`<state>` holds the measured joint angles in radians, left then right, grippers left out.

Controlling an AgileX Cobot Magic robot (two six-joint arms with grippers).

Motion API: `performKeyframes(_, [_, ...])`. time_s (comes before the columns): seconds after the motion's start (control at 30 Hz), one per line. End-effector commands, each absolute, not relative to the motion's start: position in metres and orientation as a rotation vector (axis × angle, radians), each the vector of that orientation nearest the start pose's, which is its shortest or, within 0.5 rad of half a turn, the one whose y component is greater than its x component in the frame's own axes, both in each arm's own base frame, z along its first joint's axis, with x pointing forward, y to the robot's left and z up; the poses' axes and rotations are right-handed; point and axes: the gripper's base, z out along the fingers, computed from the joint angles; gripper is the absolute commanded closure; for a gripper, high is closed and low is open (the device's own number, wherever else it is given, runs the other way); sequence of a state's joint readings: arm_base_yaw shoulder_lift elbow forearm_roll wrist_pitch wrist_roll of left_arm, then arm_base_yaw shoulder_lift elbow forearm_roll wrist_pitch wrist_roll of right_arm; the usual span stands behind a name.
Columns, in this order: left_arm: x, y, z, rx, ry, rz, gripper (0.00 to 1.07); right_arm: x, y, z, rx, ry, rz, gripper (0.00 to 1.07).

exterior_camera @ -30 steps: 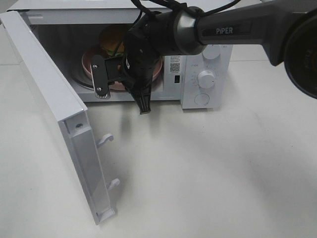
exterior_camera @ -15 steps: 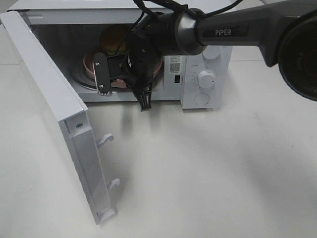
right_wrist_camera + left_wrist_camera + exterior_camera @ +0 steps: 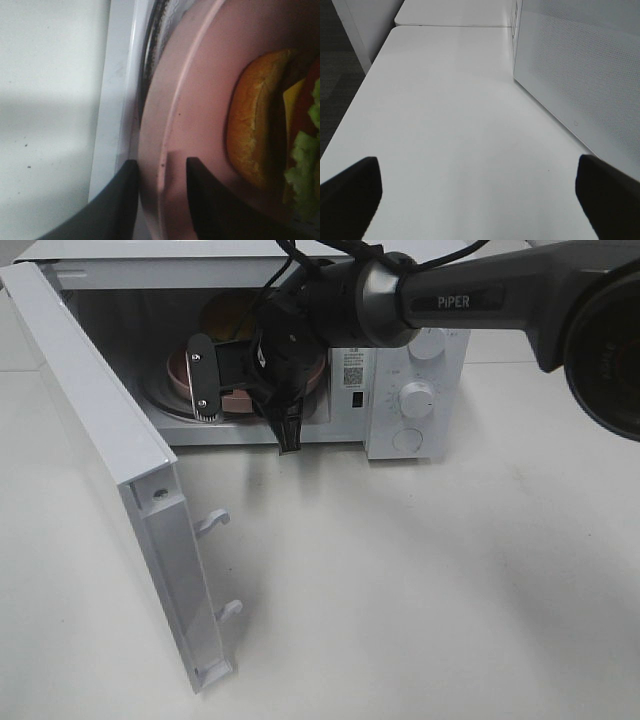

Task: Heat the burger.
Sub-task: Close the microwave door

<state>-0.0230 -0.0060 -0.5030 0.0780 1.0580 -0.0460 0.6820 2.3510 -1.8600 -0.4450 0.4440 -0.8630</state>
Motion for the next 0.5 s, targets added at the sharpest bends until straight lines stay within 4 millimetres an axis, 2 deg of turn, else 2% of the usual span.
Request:
performKeyframes(0.03, [-0.008,0.0057,0.2791,-0.032,1.999,0.039,0.09,0.4235,0.3208,0.1619,-1.889,1.409,-0.484,0.7])
performKeyframes(0.5, [-0.008,0.0057,0.2791,-0.032,1.999,0.039,0.09,0.4221,0.3216,0.1612,-1.855,1.46,-0.455,0.7])
